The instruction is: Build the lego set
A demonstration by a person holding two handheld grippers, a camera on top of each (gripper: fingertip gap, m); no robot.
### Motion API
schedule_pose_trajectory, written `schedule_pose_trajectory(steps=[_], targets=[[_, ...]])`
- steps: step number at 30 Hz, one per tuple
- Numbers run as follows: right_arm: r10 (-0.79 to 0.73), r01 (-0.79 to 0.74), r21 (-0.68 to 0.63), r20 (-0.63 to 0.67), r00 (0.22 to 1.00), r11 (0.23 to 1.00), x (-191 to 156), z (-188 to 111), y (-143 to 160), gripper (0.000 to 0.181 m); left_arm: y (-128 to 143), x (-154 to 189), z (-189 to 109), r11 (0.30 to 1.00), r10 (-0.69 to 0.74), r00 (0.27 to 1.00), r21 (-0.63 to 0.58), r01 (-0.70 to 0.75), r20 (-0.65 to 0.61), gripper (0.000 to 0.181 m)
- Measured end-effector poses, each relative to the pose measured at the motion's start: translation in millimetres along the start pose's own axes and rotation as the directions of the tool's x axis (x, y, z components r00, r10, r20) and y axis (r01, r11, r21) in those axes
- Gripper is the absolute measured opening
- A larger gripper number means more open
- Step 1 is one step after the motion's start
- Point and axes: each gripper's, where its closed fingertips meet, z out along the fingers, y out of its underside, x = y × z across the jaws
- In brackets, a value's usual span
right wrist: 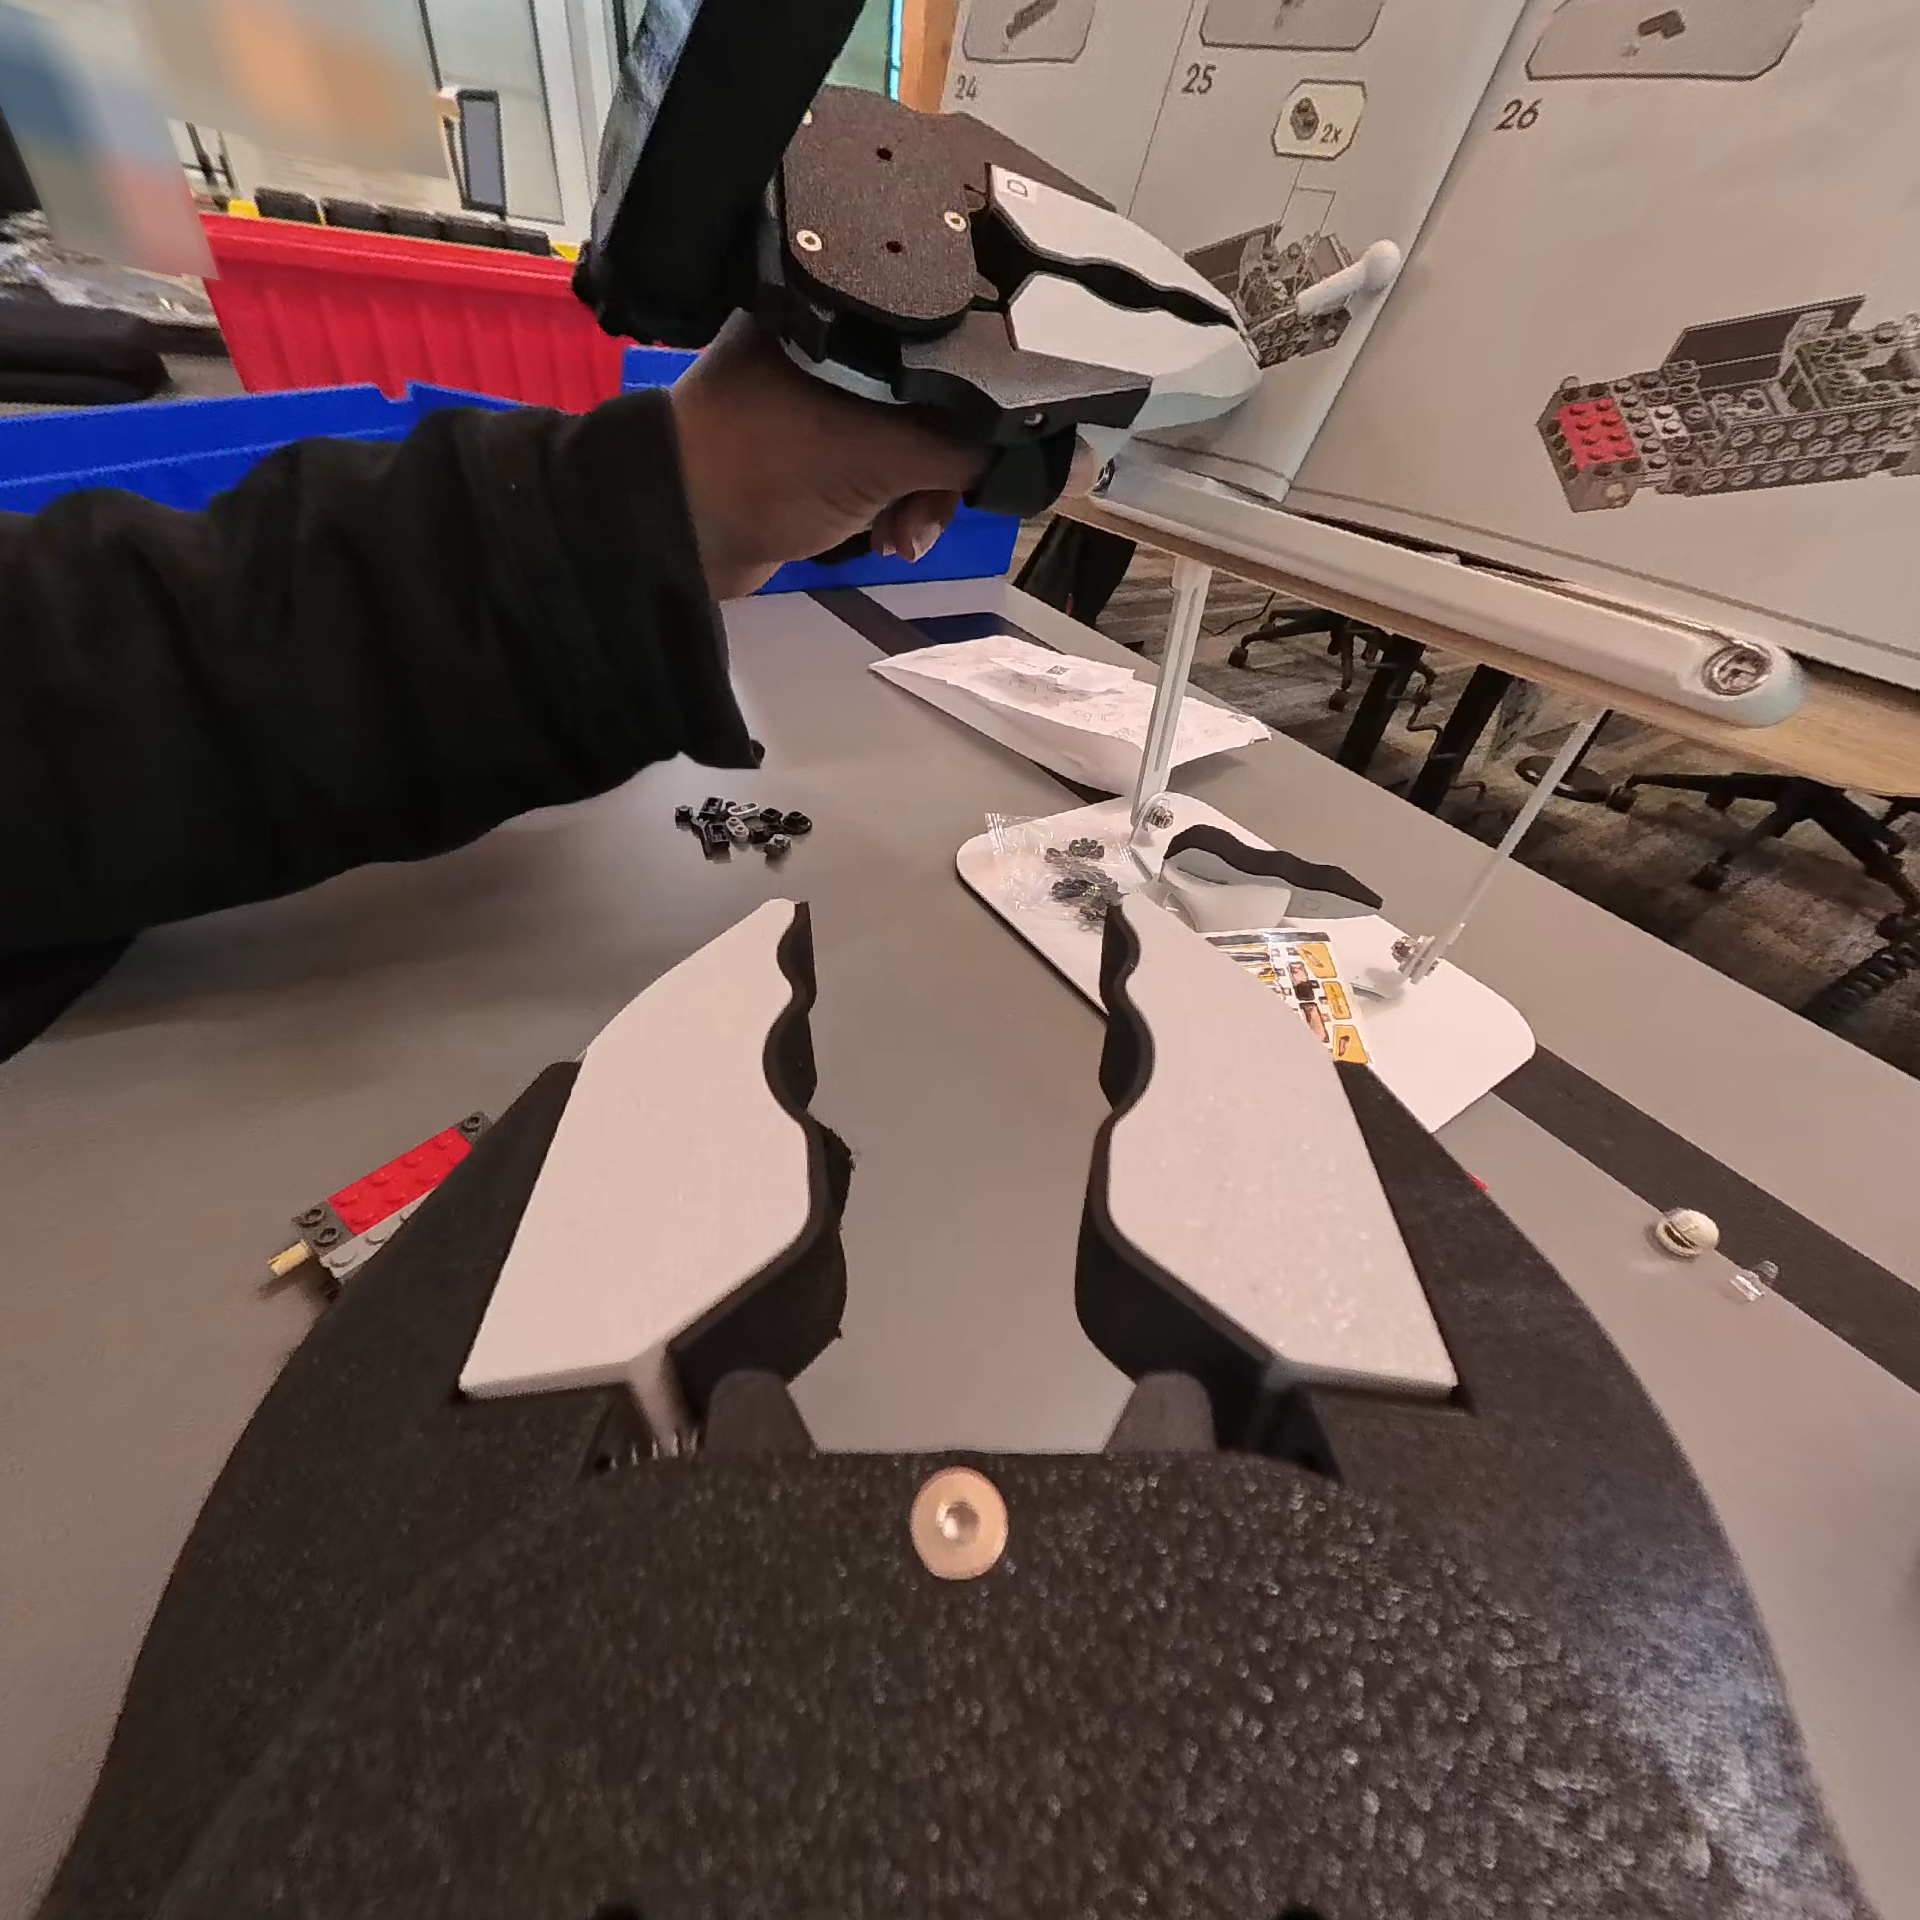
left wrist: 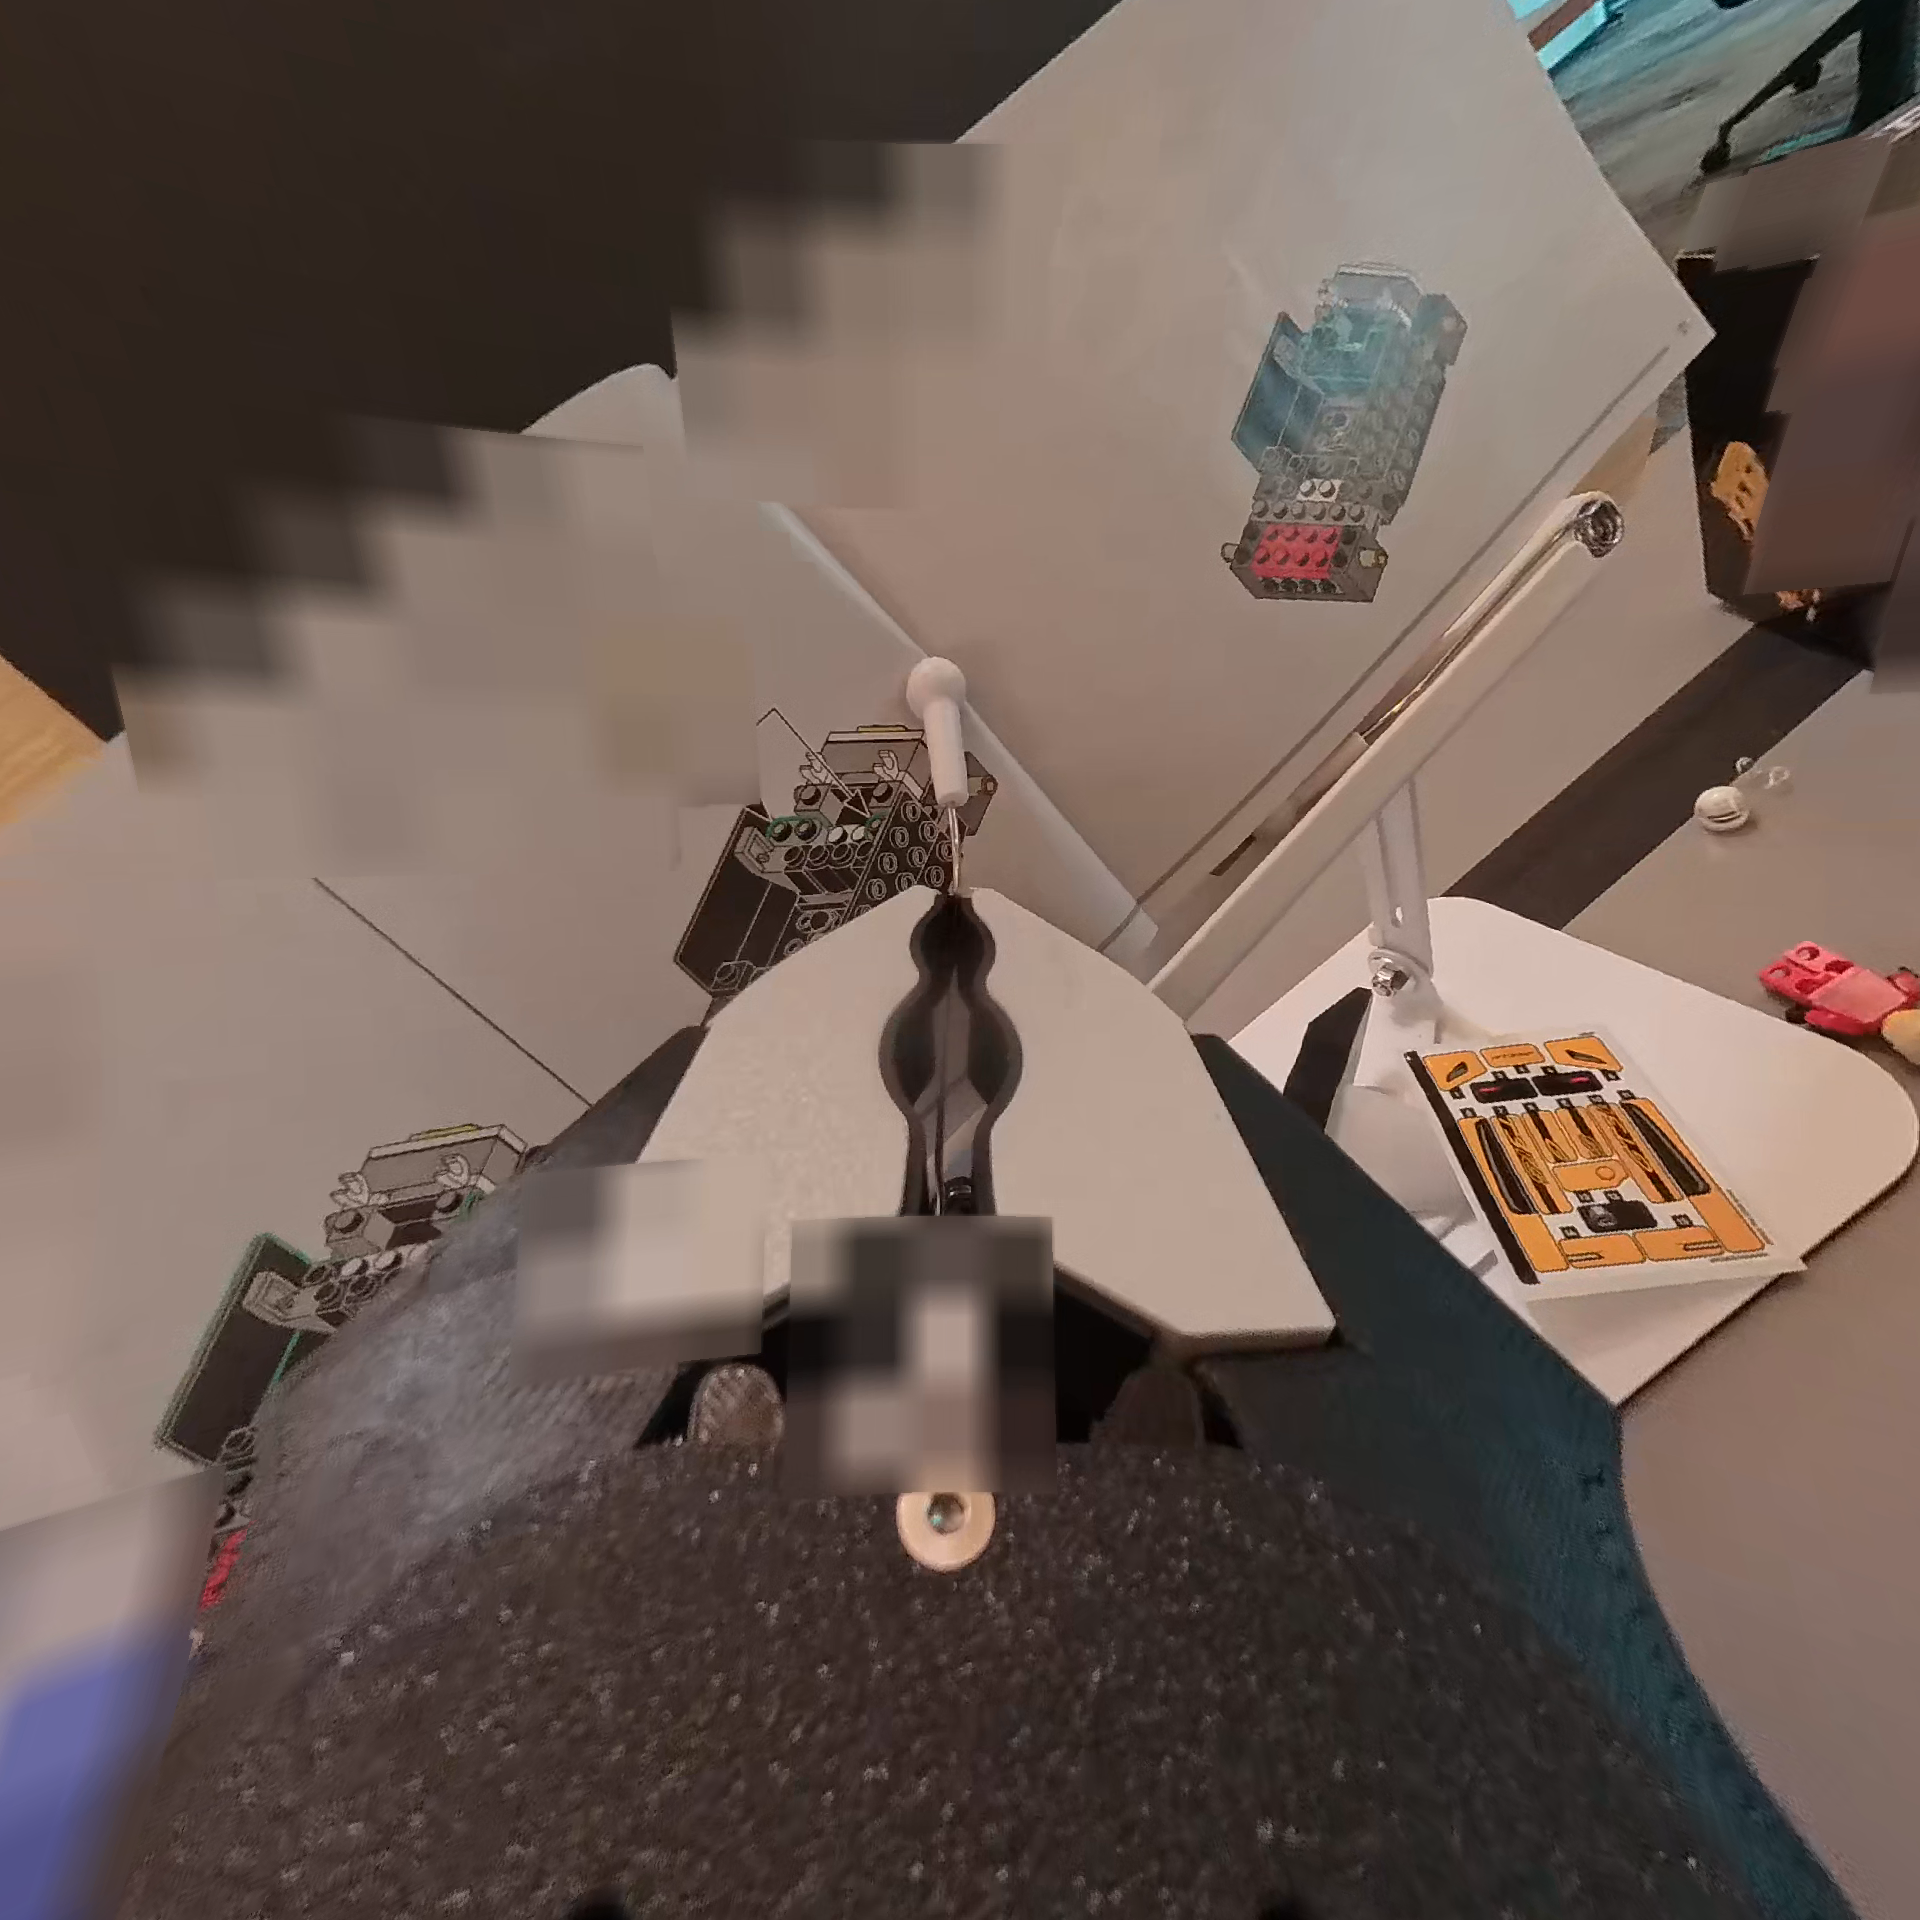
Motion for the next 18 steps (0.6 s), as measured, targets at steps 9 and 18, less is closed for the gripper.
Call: schedule_pose_trajectory(steps=[9, 18], targets=[[-0.002, 0.002, -0.007, 0.002, 1.0, 1.0, 0, 1, 1, 0.053, 1, 6, 2, 0.996, 0.09, 0.994, 0.001, -0.09, -0.054, 0.001], [0.003, -0.002, 0.003, -0.004, 1.0, 1.0, 2, -1, -1, 0.052, -46, -25, -26, 0.969, -0.16, 0.987, 0.193, 0.154, 0.012, 0.005]])
